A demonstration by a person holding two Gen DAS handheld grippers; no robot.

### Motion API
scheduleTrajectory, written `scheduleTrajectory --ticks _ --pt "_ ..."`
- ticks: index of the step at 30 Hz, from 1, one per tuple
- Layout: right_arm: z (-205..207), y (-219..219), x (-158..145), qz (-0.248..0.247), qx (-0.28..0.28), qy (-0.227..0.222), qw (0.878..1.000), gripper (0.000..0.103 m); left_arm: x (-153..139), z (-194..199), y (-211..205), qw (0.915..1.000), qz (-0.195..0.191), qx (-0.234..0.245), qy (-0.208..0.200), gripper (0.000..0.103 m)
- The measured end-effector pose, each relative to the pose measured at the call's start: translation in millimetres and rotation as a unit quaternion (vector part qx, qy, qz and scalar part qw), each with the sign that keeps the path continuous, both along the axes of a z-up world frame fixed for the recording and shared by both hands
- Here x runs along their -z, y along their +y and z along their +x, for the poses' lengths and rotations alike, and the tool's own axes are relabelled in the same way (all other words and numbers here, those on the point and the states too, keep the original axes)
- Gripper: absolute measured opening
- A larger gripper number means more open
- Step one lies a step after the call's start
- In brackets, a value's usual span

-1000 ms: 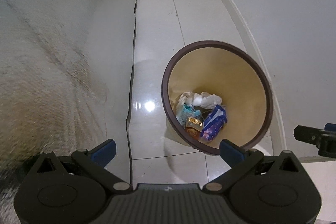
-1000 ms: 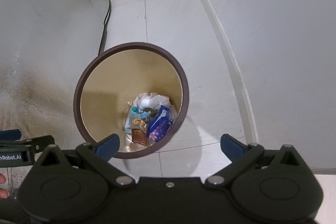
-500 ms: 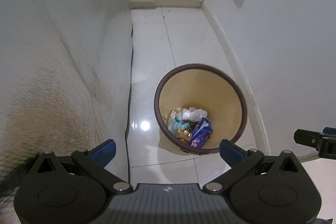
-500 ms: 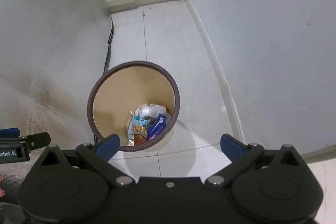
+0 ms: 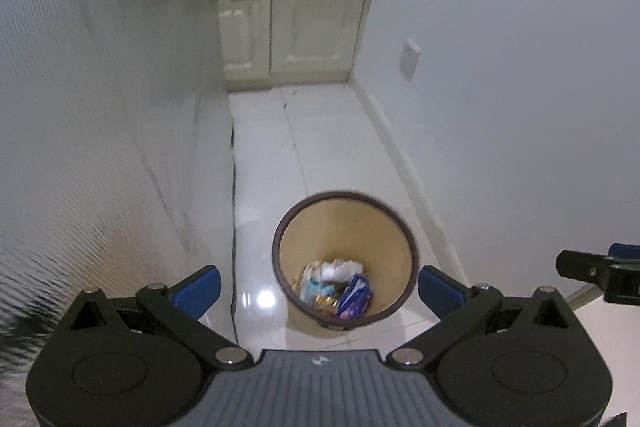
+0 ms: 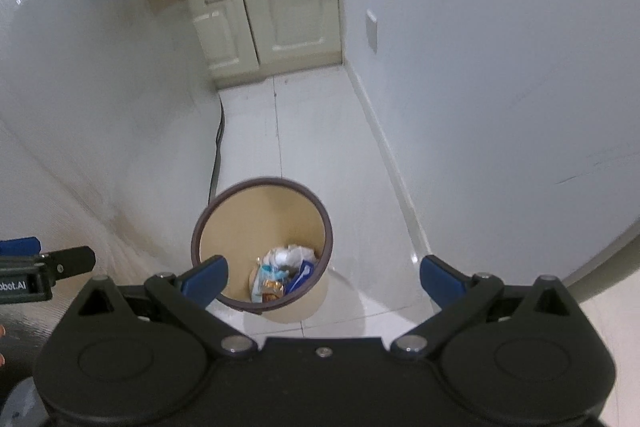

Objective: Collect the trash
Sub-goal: 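Raise both open tools from the bin and move back to the table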

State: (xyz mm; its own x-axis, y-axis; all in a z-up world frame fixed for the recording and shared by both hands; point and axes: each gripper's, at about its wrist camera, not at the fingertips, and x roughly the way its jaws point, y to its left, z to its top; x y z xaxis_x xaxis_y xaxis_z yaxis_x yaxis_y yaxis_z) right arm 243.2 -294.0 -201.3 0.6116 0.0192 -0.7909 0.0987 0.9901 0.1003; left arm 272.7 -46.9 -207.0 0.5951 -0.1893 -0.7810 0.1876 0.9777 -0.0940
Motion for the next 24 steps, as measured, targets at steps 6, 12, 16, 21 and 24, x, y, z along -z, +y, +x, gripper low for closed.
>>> scheduleTrajectory --ticks 6,12,16,21,24 --pt "-26.0 -8.2 -34.8 0.000 0.003 -0.038 0.999 0.103 -43.9 -21.4 -11.3 0.9990 -0.007 0.018 -0.041 0.103" --pt "-52.4 -12.2 -76.8 -0.004 0.001 -0.078 0.997 0.103 -87.5 -50.1 -18.0 0.9957 -0.017 0.027 -0.087 0.103" --pt "-70.1 -9.7 -104.8 -0.012 -0.003 -0.106 0.994 0.103 -110.4 -67.2 -17.8 0.9937 -0.025 0.029 -0.106 0.103" --pt "-85.7 -4.3 -134.8 -0.015 -0.009 -0.140 0.990 0.103 -139.1 -89.3 -13.3 0.9899 -0.037 0.029 -0.134 0.103" --pt "-93.9 2.1 -151.3 -0.019 -0.017 -0.157 0.987 0.103 -155.3 -101.6 -6.6 0.9877 -0.038 0.022 -0.150 0.103"
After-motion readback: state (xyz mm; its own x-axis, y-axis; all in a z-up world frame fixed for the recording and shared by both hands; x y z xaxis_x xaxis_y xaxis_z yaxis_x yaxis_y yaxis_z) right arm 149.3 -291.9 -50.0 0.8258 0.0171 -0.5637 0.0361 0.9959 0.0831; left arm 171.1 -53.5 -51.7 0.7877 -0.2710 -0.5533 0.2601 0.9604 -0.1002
